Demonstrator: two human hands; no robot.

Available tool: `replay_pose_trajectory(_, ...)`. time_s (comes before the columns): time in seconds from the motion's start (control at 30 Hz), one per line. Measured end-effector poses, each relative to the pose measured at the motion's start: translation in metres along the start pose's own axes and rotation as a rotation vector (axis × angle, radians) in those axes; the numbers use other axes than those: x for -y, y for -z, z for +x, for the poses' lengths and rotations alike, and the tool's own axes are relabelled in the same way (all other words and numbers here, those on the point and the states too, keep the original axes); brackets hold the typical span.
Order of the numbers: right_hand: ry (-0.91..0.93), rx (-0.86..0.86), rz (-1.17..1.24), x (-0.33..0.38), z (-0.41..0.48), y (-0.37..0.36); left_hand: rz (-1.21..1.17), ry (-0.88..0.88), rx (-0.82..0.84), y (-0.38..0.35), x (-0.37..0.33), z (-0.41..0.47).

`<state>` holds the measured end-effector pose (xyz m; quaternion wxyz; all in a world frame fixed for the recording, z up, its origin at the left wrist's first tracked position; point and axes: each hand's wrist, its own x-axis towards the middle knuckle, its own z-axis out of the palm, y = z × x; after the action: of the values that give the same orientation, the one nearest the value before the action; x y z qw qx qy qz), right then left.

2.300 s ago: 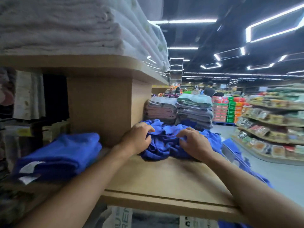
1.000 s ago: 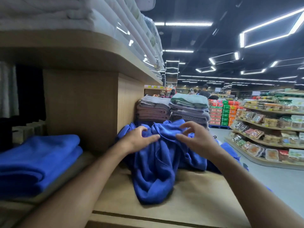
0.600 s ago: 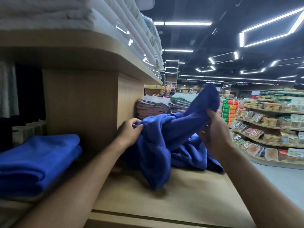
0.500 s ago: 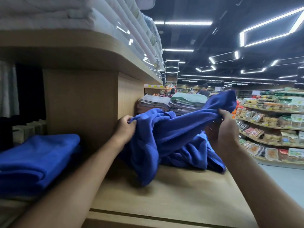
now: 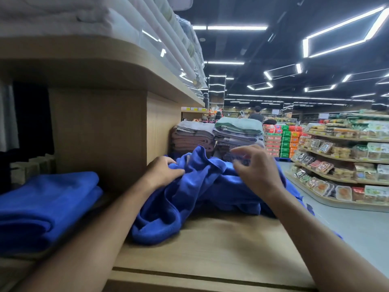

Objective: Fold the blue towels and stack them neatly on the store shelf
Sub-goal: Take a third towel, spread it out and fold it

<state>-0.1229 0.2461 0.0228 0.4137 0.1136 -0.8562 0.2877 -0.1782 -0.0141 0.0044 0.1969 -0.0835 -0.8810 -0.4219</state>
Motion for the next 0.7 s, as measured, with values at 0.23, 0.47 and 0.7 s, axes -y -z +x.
replay_pose_trajectory(0.23,-0.068,0.268,0.000,-0.002,-0.006,-0.022,-1.051,0.167,0.188,0.021,-0.027,-0.011)
replay_pose_trajectory(0.47,-0.354,0.027,1.280,0.007,0.001,0.027,-1.328,0.327,0.205,0.030,-0.026,-0.010)
replay_pose_trajectory(0.7,-0.471,0.472,1.119,0.009,0.006,0.026,-1.065,0.393,0.191,0.024,-0.022,-0.006)
